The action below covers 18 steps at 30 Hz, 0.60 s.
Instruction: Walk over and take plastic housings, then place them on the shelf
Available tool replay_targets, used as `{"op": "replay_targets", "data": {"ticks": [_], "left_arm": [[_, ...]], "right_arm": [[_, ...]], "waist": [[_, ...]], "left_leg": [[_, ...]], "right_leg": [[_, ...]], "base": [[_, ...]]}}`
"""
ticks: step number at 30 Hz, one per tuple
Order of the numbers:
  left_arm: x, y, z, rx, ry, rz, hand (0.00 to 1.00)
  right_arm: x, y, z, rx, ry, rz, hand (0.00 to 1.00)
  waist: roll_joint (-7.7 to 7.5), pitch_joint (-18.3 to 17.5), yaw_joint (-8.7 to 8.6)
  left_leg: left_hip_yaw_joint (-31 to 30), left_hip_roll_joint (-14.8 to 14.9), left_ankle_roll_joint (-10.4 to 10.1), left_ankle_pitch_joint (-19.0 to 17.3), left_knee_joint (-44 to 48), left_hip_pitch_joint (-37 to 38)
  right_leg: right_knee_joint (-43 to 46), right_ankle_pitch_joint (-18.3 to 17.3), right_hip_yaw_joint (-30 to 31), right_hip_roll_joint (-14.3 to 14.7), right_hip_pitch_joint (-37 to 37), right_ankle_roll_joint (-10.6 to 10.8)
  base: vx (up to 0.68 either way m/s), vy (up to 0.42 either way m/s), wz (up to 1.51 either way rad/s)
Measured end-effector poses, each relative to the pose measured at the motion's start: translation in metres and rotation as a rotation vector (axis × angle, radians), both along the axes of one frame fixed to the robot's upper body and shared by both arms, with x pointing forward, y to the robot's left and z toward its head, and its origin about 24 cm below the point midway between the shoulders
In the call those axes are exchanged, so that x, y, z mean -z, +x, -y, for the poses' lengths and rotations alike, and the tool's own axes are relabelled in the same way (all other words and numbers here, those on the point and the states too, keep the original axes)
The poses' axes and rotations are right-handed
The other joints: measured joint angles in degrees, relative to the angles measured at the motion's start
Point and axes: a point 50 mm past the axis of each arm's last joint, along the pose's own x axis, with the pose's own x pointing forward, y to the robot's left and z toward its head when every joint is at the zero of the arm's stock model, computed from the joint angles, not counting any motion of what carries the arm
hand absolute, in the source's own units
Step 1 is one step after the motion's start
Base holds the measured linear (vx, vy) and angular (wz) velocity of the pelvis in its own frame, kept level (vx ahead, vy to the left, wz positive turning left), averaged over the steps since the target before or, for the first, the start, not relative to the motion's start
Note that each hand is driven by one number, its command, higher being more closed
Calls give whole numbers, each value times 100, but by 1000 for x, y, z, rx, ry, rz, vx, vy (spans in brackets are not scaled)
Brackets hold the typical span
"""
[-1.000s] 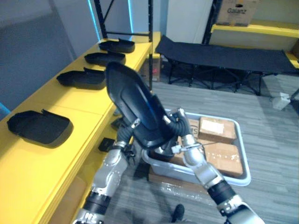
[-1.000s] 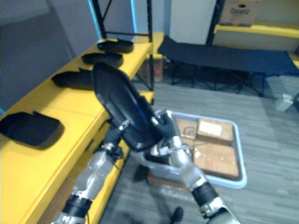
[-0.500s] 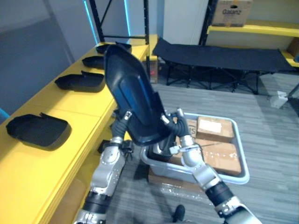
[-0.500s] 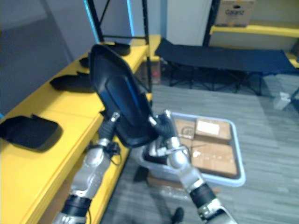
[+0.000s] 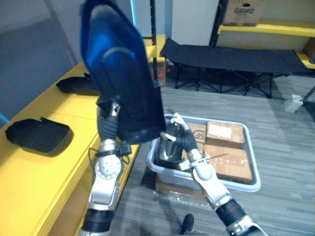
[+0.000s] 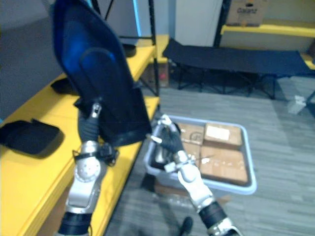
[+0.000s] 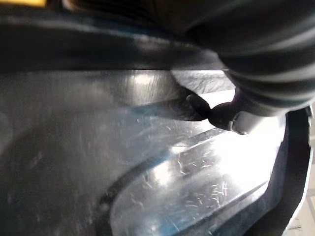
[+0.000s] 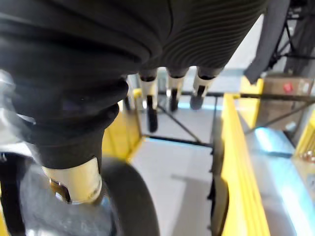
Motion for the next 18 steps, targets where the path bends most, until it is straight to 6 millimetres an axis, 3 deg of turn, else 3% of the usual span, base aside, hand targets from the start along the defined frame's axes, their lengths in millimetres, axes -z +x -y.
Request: {"op": "replay_targets", "data": {"ticks": [7,11,14,16,18], "left_arm": [[9,-9,-11,-173,128,-26,100],[23,-19,-28,-306,140,-86,100],[33,-22,-47,-414,128,-126,100],[38,-32,-61,-494,109,-126,100],[39,-36,-63,-507,104,-120,100]], "right_arm": [[-25,0,31,106,127,80,0],[-39,-7,70,239,252,134,0],[-36,-17,104,369,301,137,0],[-22,-29,126,461,330,86,0],[-13,-35,131,493,338,45,0]], "waist": [[-34,-18,-6],[-47,-27,-24],[-51,-29,-43],[-50,-30,-49],[-51,-30,-60]], "left_leg": [[31,-4,0,0,-14,2],[180,-3,0,0,-5,14],[194,1,0,0,-2,27],[299,-2,0,0,0,77],[308,-7,0,0,1,90]], "right_leg": [[0,-7,27,15,-21,10],[0,-5,174,24,-78,9],[0,-1,240,40,-81,4],[-1,-1,339,62,-82,5],[-1,-2,361,67,-80,6]], "base": [[4,2,-2],[18,19,-16],[23,4,-10],[21,13,-20],[11,14,-11]]}}
